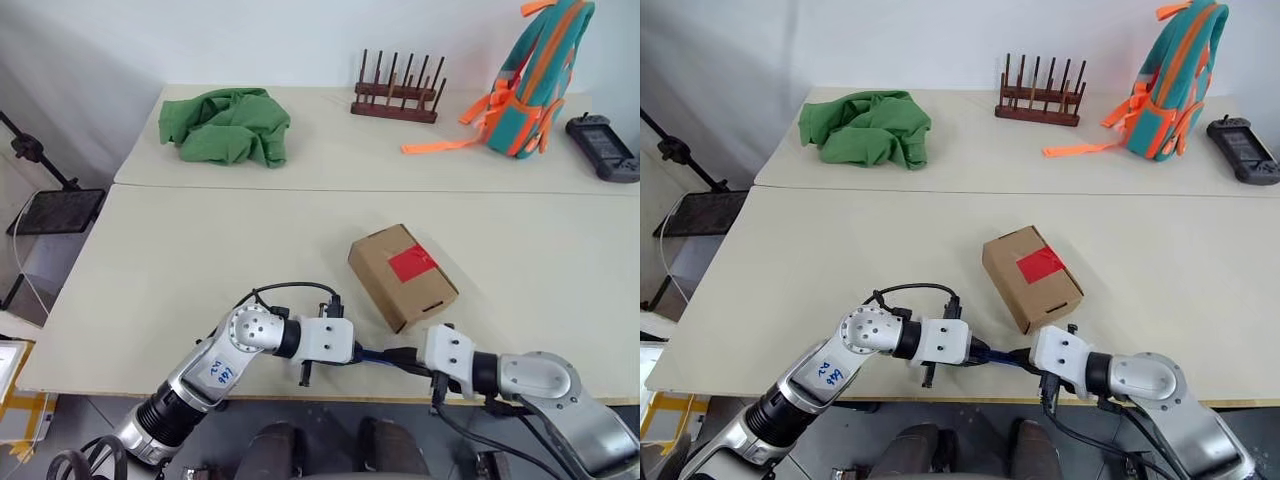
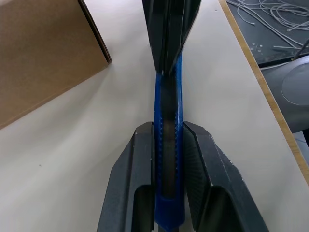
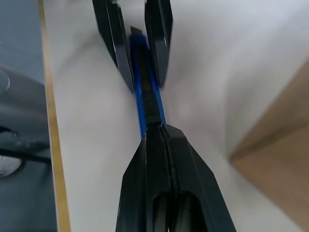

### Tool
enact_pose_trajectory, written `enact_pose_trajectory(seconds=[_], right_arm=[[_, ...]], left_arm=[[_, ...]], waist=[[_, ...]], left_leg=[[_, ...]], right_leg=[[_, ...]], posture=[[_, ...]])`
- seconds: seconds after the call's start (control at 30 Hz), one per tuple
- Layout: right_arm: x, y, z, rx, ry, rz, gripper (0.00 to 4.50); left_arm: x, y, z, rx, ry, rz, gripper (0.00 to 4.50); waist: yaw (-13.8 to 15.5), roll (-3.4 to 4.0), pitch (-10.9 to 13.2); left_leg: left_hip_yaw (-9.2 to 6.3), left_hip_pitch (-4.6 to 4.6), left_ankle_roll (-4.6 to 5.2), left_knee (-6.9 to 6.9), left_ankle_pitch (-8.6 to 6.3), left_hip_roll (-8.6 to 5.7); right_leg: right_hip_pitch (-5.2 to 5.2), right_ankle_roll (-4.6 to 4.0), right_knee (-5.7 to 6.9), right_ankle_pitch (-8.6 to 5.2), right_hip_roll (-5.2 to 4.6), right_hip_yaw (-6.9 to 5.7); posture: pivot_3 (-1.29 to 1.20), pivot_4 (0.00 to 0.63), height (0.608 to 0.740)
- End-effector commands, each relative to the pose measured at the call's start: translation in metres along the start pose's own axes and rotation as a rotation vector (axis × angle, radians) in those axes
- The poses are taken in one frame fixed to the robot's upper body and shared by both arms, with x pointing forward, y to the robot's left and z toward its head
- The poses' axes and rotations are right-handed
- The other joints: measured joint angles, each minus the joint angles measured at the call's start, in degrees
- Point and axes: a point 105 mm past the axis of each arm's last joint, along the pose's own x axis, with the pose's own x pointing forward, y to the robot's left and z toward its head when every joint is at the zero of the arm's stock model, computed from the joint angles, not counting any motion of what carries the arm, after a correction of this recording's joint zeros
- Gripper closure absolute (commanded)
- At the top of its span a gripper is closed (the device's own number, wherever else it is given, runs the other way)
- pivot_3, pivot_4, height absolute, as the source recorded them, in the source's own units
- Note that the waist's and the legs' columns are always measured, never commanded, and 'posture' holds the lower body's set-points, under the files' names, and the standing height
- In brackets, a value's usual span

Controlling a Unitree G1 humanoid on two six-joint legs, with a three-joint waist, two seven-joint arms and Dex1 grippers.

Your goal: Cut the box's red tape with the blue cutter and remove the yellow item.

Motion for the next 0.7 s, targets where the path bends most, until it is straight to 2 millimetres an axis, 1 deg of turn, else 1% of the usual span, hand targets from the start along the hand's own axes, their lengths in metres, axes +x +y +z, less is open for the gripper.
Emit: enact_pose_trajectory(seconds=[0.03, 0.07, 0.17, 0.27, 0.3, 0.33, 0.37, 0.4, 0.43, 0.47, 0.53, 0.57, 0.6, 0.63, 0.7], right_arm=[[0.006, 0.007, 0.001, 0.038, -0.012, 0.026, 4.48], [0.006, 0.007, 0.002, 0.043, -0.012, 0.024, 4.48], [-0.009, 0.006, 0.009, 0.088, -0.029, 0.001, 4.48], [-0.021, 0.007, 0.025, 0.133, -0.103, -0.006, 4.48], [-0.033, 0.011, 0.043, 0.232, -0.216, 0.006, 4.32], [-0.042, 0.015, 0.056, 0.301, -0.291, 0.024, 4.12], [-0.055, 0.012, 0.071, 0.366, -0.389, -0.010, 3.91], [-0.069, 0.013, 0.079, 0.444, -0.421, -0.013, 3.60], [-0.079, 0.013, 0.079, 0.526, -0.404, -0.021, 3.25], [-0.087, 0.018, 0.078, 0.655, -0.368, 0.010, 2.95], [-0.094, 0.024, 0.079, 0.804, -0.311, 0.056, 2.26], [-0.095, 0.023, 0.081, 0.866, -0.285, 0.050, 1.92], [-0.095, 0.014, 0.080, 0.924, -0.259, -0.003, 1.43], [-0.093, 0.008, 0.079, 0.963, -0.217, -0.034, 1.23], [-0.087, 0.005, 0.078, 0.984, -0.165, -0.035, 0.61]], left_arm=[[0.002, 0.005, -0.005, -0.005, 0.023, 0.030, 4.02], [0.002, 0.005, -0.005, -0.005, 0.023, 0.030, 4.02], [-0.001, 0.008, -0.004, 0.011, -0.001, 0.047, 4.02], [-0.006, 0.010, -0.002, 0.039, -0.044, 0.063, 4.02], [-0.012, 0.011, -0.004, 0.063, -0.059, 0.080, 4.02], [-0.017, 0.011, -0.006, 0.080, -0.067, 0.092, 4.02], [-0.027, 0.010, -0.011, 0.121, -0.066, 0.094, 4.02], [-0.038, 0.012, -0.011, 0.157, -0.086, 0.104, 4.02], [-0.050, 0.015, -0.005, 0.224, -0.134, 0.127, 4.02], [-0.061, 0.017, 0.003, 0.290, -0.184, 0.147, 4.02], [-0.070, 0.018, 0.009, 0.359, -0.240, 0.166, 4.02], [-0.073, 0.018, 0.014, 0.422, -0.266, 0.175, 4.02], [-0.077, 0.020, 0.020, 0.496, -0.288, 0.201, 4.02], [-0.080, 0.022, 0.026, 0.559, -0.302, 0.225, 4.02], [-0.082, 0.026, 0.035, 0.642, -0.329, 0.259, 4.02]], waist=[[0.0, 0.00, 0.0], [0.0, 0.00, 0.0], [0.2, 0.00, 0.0], [0.0, 0.00, 0.0], [0.0, 0.03, 0.0], [0.0, 0.08, 0.0], [-0.1, 0.07, 0.0], [-0.1, 0.06, 0.1], [-0.2, 0.09, 0.1], [-0.1, 0.12, 0.1], [-0.1, 0.05, 0.1], [0.0, 0.00, 0.0], [0.0, -0.01, 0.0], [0.0, 0.00, 0.0], [-0.1, -0.07, 0.1]], left_leg=[[-0.01, 0.00, 0.00, 0.00, 0.00, 0.00], [-0.03, -0.01, 0.01, 0.00, 0.01, 0.00], [-0.07, -0.03, 0.01, 0.00, 0.01, 0.00], [-0.12, -0.08, 0.07, 0.00, 0.04, 0.00], [-0.12, -0.08, 0.08, 0.00, 0.04, 0.00], [-0.12, -0.09, 0.09, 0.00, 0.04, 0.00], [-0.13, -0.14, 0.16, -0.02, 0.08, 0.01], [-0.13, -0.13, 0.16, -0.05, 0.08, 0.07], [-0.14, -0.16, 0.15, -0.06, 0.08, 0.11], [-0.13, -0.17, 0.14, -0.10, 0.08, 0.11], [-0.12, -0.18, 0.17, -0.13, 0.07, 0.11], [-0.15, -0.18, 0.20, -0.15, 0.06, 0.11], [-0.13, -0.15, 0.25, -0.14, 0.01, 0.10], [-0.13, -0.15, 0.25, -0.15, 0.01, 0.09], [-0.05, -0.14, 0.27, -0.14, -0.02, 0.05]], right_leg=[[0.00, 0.00, 0.00, 0.00, 0.00, 0.00], [0.00, -0.01, 0.00, 0.00, 0.00, -0.02], [0.03, -0.01, -0.02, 0.00, -0.01, -0.05], [0.02, -0.02, -0.04, 0.00, 0.00, -0.07], [0.02, -0.02, -0.06, 0.00, 0.00, -0.08], [-0.01, -0.02, -0.05, 0.00, -0.01, -0.06], [-0.11, -0.05, -0.02, -0.02, -0.02, -0.05], [-0.12, -0.09, 0.02, -0.04, 0.02, -0.04], [-0.18, -0.15, 0.07, -0.07, 0.02, -0.07], [-0.23, -0.18, 0.10, -0.08, 0.02, -0.06], [-0.23, -0.22, 0.03, -0.10, -0.06, -0.03], [-0.20, -0.24, -0.03, -0.09, -0.08, -0.05], [-0.15, -0.23, -0.10, -0.08, -0.12, -0.02], [-0.12, -0.22, -0.16, -0.06, -0.12, -0.02], [-0.10, -0.17, -0.23, 0.01, -0.19, 0.01]], posture=[[0.00, 0.150, 0.740], [0.00, 0.150, 0.740], [0.00, 0.150, 0.740], [0.00, 0.150, 0.740], [0.00, 0.150, 0.740], [0.00, 0.150, 0.740], [0.00, 0.150, 0.740], [0.00, 0.150, 0.740], [0.00, 0.150, 0.740], [0.00, 0.150, 0.740], [0.00, 0.150, 0.740], [0.00, 0.150, 0.740], [0.00, 0.150, 0.740], [0.00, 0.150, 0.740], [0.00, 0.150, 0.740]])
